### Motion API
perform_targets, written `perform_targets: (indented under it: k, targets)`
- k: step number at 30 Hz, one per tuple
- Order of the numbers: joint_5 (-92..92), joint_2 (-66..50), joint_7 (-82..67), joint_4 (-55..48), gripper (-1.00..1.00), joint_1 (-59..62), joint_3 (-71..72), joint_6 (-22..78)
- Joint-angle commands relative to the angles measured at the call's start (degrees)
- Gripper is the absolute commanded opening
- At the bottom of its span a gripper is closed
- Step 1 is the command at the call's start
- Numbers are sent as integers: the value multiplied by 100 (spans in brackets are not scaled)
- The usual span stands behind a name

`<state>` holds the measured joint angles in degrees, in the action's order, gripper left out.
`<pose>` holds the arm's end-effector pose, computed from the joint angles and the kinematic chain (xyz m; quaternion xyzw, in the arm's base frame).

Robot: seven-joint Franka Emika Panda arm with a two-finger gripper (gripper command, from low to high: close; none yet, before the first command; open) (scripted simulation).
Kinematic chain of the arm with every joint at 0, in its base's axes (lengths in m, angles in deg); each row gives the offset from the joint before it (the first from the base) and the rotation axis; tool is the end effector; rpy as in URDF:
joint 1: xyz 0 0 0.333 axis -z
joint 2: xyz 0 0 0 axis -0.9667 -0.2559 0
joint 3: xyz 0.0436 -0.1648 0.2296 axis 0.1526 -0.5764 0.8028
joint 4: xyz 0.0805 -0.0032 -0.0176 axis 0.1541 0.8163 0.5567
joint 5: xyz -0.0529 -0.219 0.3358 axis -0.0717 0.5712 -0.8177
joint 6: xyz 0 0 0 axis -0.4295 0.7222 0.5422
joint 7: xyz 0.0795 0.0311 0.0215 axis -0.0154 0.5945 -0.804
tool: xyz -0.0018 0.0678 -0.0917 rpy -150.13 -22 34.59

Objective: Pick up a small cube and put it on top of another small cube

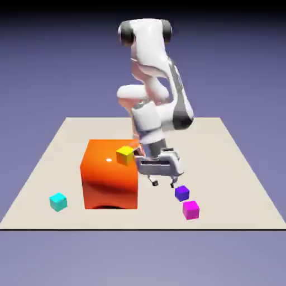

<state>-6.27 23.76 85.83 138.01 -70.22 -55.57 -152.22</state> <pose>0.5298 0.0604 0.2108 -0.6340 0.7451 0.0665 0.1963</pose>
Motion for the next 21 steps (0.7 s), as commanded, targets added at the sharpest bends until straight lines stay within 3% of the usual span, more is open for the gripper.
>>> perform_targets:
  k: [1, 10, 16, 17, 21]
  targets:
    - [-78, -186, 182, -49, 0, 208, 197, 197]
    - [-594, -1611, 1640, -361, 0, 1974, 1839, 1819]
    - [-807, -2545, 1349, -584, 0, 1584, 1880, 1003]
    - [-807, -2545, 1349, -584, -100, 1584, 1880, 1003]
    - [-665, -1923, 1543, -435, -100, 1844, 1852, 1546]
